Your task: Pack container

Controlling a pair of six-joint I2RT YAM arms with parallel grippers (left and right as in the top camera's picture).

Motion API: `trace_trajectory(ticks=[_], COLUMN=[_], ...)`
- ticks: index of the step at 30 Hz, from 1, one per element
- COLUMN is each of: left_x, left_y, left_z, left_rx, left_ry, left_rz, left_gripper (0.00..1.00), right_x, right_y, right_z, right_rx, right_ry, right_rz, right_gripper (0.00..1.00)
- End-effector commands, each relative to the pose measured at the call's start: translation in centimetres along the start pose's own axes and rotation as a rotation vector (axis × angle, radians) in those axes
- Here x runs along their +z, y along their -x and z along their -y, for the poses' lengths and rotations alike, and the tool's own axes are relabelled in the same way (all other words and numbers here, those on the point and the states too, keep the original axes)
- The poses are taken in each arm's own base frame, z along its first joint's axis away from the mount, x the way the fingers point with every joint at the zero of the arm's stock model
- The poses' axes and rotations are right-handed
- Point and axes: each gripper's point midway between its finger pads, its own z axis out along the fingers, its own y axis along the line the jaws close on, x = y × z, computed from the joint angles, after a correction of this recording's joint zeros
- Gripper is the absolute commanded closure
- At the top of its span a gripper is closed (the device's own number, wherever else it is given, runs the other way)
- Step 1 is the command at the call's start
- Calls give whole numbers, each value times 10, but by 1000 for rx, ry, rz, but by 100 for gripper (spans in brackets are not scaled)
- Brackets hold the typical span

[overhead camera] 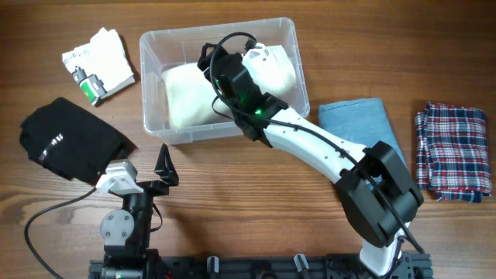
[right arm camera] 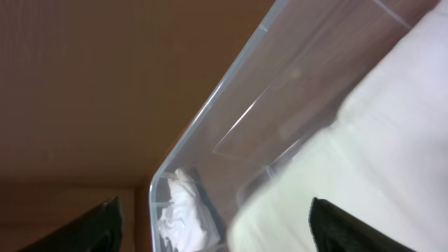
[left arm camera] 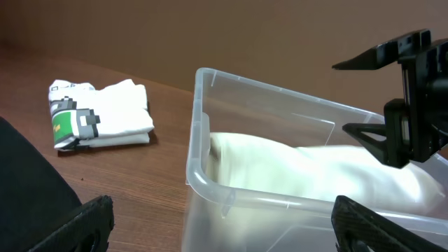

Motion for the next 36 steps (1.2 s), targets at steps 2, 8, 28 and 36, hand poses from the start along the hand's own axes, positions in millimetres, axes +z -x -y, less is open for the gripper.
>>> trace_trajectory(ticks=[2, 8, 28, 36], left_x=[0, 0, 0, 0], left_y=[-1, -1, -1, -1], left_z=[-1, -1, -1, -1], left_rx=[23, 23, 23, 23], left_ry=[-2, -2, -2, -2], left_rz=[0, 0, -1, -1], left_gripper=[0, 0, 0, 0], right_x=[-1, -1, -130, -135], right_y=[-9, -9, 142, 159], right_z=[-7, -6, 8, 66], right_rx=[-4, -165, -604, -624], right_ry=[24, 26, -119, -279], right_rz=[-49, -47, -122, -210], right_gripper=[12, 21, 24, 95])
